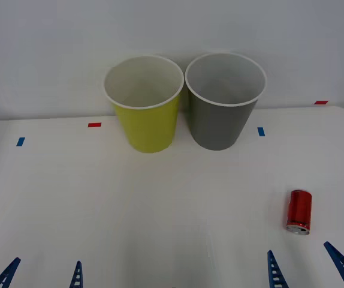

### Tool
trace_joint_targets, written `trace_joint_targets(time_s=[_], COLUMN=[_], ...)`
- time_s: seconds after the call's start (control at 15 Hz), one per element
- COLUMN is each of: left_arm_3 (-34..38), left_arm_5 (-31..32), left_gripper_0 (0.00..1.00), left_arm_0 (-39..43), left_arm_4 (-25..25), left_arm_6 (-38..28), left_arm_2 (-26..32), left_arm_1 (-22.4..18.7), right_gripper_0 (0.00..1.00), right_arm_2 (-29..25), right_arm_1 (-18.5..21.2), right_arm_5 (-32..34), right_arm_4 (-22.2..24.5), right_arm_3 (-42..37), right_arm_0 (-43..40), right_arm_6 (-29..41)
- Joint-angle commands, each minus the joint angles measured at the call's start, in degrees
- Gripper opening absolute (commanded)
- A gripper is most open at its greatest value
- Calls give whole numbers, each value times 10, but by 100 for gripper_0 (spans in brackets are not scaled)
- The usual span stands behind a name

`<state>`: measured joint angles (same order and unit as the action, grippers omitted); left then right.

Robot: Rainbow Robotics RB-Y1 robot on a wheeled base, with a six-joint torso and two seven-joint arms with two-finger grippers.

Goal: Put cans in the gray bin and PET bottles in the light green bin.

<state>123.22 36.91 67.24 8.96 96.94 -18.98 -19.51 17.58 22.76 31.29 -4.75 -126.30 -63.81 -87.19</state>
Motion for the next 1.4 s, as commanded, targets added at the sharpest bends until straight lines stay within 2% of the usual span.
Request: trace_joint_targets(time_s=[0.07,1.4], left_arm_3=[0,0], left_arm_5=[0,0], left_gripper_0=[100,100], left_arm_0=[0,0], left_arm_4=[0,0], left_arm_6=[0,0], left_arm_2=[0,0], left_arm_1=[0,0], right_gripper_0=[100,100], right_arm_2=[0,0], right_arm_1=[0,0], right_arm_5=[0,0], right_arm_4=[0,0], right_arm_3=[0,0], right_arm_0=[0,0], right_arm_6=[0,0])
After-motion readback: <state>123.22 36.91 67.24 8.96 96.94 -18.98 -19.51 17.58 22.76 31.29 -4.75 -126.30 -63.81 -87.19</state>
